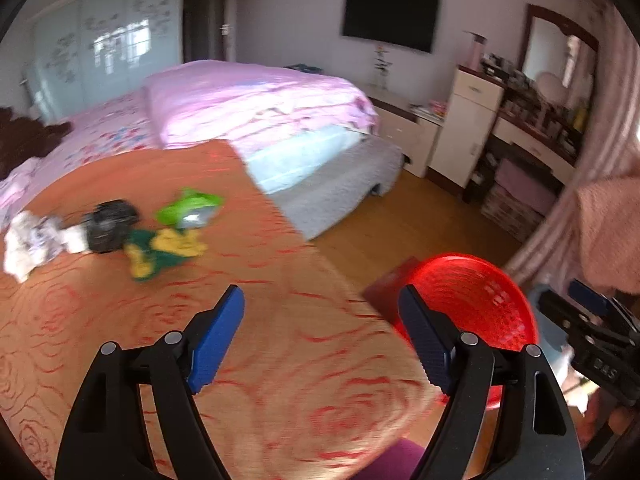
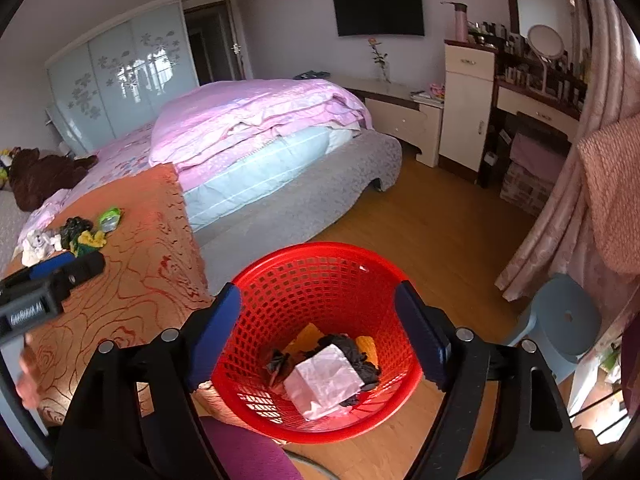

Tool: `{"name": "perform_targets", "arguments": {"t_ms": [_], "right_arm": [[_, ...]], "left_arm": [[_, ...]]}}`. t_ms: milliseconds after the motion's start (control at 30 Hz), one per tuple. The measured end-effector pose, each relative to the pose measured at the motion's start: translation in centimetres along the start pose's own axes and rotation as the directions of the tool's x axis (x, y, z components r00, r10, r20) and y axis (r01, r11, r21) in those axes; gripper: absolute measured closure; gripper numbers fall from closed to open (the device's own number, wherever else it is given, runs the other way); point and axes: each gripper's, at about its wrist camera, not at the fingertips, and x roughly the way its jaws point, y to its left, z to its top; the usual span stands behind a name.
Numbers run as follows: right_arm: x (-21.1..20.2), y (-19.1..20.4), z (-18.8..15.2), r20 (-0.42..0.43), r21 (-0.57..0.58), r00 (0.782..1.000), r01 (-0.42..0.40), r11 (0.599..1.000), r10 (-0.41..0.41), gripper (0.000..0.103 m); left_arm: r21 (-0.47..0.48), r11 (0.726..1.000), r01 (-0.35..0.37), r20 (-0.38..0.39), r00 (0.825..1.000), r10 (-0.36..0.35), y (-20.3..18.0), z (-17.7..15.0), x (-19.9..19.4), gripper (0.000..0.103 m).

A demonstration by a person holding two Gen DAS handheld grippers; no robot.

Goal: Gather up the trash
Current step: 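Move both tools back over the bed and grasp the green-yellow sponge with the left gripper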

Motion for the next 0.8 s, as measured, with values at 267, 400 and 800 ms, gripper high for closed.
{"name": "perform_targets", "arguments": {"t_ms": [267,400,800], "right_arm": [[-0.1,2.4,0.2,0.01,-0.044,1.0,-0.021,0.999,0.022,0.023],[0.1,3.4,0.5,0.004,-0.06,0.999,-0.037,0.998,0.037,0.023],[1.5,6.2,2.1,-0.007,-0.042,0.993,-0.115,0.993,0.114,0.023]], "left_arm": [[-0.12,0.988,-0.099,0.018,0.995,0.102,6.7,0.6,-0.8,0.025],[-0.161,0.976,-0.147,0.012,0.989,0.151,9.9,0.7,-0.8,0.025],[-0.168,0.976,-0.136,-0.043,0.991,0.13,12.3,2.2,2.1,0.025]]}}
